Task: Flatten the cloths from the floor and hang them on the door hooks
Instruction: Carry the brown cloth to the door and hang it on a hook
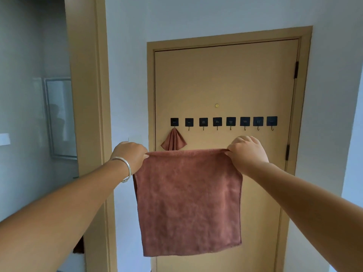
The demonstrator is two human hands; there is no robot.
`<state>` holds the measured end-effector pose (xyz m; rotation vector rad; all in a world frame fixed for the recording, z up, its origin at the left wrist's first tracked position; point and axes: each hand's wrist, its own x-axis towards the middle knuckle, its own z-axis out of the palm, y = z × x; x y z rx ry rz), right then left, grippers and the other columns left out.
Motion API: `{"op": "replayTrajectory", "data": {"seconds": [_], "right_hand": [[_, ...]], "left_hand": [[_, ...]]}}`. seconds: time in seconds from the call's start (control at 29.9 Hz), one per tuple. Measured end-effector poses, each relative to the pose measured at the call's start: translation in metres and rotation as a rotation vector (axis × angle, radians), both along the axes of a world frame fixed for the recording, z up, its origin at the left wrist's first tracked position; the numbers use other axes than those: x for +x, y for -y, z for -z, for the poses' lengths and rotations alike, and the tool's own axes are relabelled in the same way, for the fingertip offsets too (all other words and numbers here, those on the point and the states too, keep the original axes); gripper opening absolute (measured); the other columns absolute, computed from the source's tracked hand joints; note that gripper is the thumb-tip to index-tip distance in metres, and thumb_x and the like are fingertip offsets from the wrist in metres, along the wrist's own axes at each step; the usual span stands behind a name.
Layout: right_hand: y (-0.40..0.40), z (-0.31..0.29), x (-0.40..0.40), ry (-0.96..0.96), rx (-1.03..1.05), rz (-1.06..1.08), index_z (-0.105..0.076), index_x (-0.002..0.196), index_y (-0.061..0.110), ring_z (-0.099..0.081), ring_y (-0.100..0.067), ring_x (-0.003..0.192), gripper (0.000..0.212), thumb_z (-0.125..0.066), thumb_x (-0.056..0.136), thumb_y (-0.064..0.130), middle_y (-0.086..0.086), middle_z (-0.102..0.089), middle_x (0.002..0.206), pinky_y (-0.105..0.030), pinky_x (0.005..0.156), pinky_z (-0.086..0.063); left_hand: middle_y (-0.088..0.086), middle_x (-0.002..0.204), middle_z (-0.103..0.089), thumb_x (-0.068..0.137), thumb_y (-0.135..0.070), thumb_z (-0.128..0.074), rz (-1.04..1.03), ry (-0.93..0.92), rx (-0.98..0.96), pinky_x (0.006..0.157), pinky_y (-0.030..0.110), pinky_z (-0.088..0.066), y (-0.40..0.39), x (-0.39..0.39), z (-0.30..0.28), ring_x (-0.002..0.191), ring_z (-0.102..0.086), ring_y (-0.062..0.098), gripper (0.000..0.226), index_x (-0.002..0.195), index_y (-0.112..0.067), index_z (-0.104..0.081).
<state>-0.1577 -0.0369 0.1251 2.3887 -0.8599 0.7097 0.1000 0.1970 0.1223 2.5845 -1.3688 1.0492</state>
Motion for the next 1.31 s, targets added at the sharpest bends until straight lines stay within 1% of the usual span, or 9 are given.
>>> {"op": "replayTrajectory", "data": {"seconds": [0.2, 0.4, 0.54, 0.84, 0.97, 1.14, 1.21, 1.27, 1.31], "right_hand": [[0.065, 0.007, 0.067, -0.003, -0.021, 0.014, -0.068, 0.112, 0.030, -0.045, -0.019, 0.120, 0.036, -0.036, 0.101, 0.042, 0.005, -0.060, 0.121, -0.035, 0.103, -0.034], [0.126, -0.001, 0.147, 0.048, 0.045, 0.032, -0.067, 0.097, 0.019, -0.054, -0.019, 0.089, 0.033, -0.039, 0.101, 0.035, -0.001, -0.062, 0.102, -0.033, 0.079, -0.048], [0.167, -0.012, 0.202, 0.068, 0.056, 0.055, -0.066, 0.096, 0.018, -0.055, -0.021, 0.092, 0.031, -0.039, 0.101, 0.032, -0.002, -0.060, 0.101, -0.032, 0.070, -0.046], [0.239, -0.002, 0.294, 0.203, 0.209, -0.031, -0.065, 0.094, 0.015, -0.056, -0.024, 0.077, 0.026, -0.039, 0.098, 0.010, -0.006, -0.059, 0.090, -0.036, 0.068, -0.052], [0.263, 0.001, 0.320, 0.163, 0.175, -0.121, -0.053, 0.104, 0.027, -0.055, -0.023, 0.077, 0.037, -0.039, 0.088, -0.003, 0.002, -0.058, 0.093, -0.034, 0.064, -0.049], [0.304, -0.007, 0.345, -0.069, -0.002, -0.206, -0.039, 0.096, 0.027, -0.051, -0.022, 0.076, 0.032, -0.045, 0.085, -0.003, 0.003, -0.050, 0.096, -0.033, 0.061, -0.046], [0.325, -0.010, 0.357, -0.105, -0.018, -0.206, -0.042, 0.092, 0.024, -0.050, -0.024, 0.077, 0.030, -0.045, 0.083, -0.005, 0.002, -0.045, 0.097, -0.036, 0.061, -0.047], [0.346, -0.014, 0.372, -0.080, 0.022, -0.213, -0.052, 0.100, 0.025, -0.052, -0.026, 0.080, 0.031, -0.045, 0.086, -0.002, 0.000, -0.045, 0.099, -0.038, 0.064, -0.049], [0.356, -0.017, 0.380, -0.064, 0.047, -0.216, -0.055, 0.110, 0.029, -0.054, -0.026, 0.082, 0.036, -0.045, 0.089, 0.001, -0.001, -0.045, 0.102, -0.037, 0.065, -0.048]], "left_hand": [[-0.002, 0.089, -0.067, 0.101, -0.035, -0.035, -0.005, -0.007, 0.025, 0.082, 0.032, -0.046, 0.071, 0.072, 0.000, 0.086, -0.060, 0.022, 0.037, 0.087, -0.022, -0.066], [-0.003, 0.081, -0.064, 0.100, -0.029, -0.038, 0.126, -0.031, -0.072, 0.069, 0.029, -0.044, 0.145, 0.158, -0.010, 0.078, -0.058, 0.019, 0.033, 0.083, -0.023, -0.065], [-0.003, 0.079, -0.063, 0.099, -0.030, -0.038, 0.196, -0.075, -0.126, 0.068, 0.030, -0.047, 0.191, 0.217, -0.017, 0.076, -0.058, 0.018, 0.034, 0.081, -0.023, -0.065], [-0.005, 0.076, -0.060, 0.097, -0.014, -0.043, 0.302, -0.055, -0.174, 0.059, 0.025, -0.038, 0.272, 0.300, -0.008, 0.071, -0.057, 0.016, 0.026, 0.081, -0.025, -0.060], [-0.012, 0.072, -0.056, 0.082, 0.006, -0.045, 0.428, -0.038, -0.242, 0.056, 0.023, -0.039, 0.306, 0.324, -0.006, 0.061, -0.052, 0.013, 0.041, 0.092, -0.032, -0.056], [-0.012, 0.069, -0.037, 0.056, 0.015, -0.043, 0.493, 0.150, -0.057, 0.050, 0.027, -0.031, 0.352, 0.352, -0.010, 0.064, -0.036, 0.014, 0.047, 0.077, -0.027, -0.037], [-0.014, 0.073, -0.035, 0.061, 0.011, -0.046, 0.504, 0.169, -0.015, 0.053, 0.025, -0.026, 0.374, 0.365, -0.012, 0.069, -0.037, 0.014, 0.045, 0.079, -0.030, -0.044], [-0.014, 0.078, -0.037, 0.078, -0.015, -0.036, 0.506, 0.078, -0.059, 0.056, 0.022, -0.022, 0.400, 0.375, -0.013, 0.075, -0.038, 0.013, 0.033, 0.094, -0.034, -0.059], [-0.013, 0.080, -0.038, 0.082, -0.028, -0.026, 0.493, 0.029, -0.068, 0.057, 0.021, -0.022, 0.412, 0.378, -0.015, 0.077, -0.038, 0.012, 0.044, 0.107, -0.036, -0.061]]}}
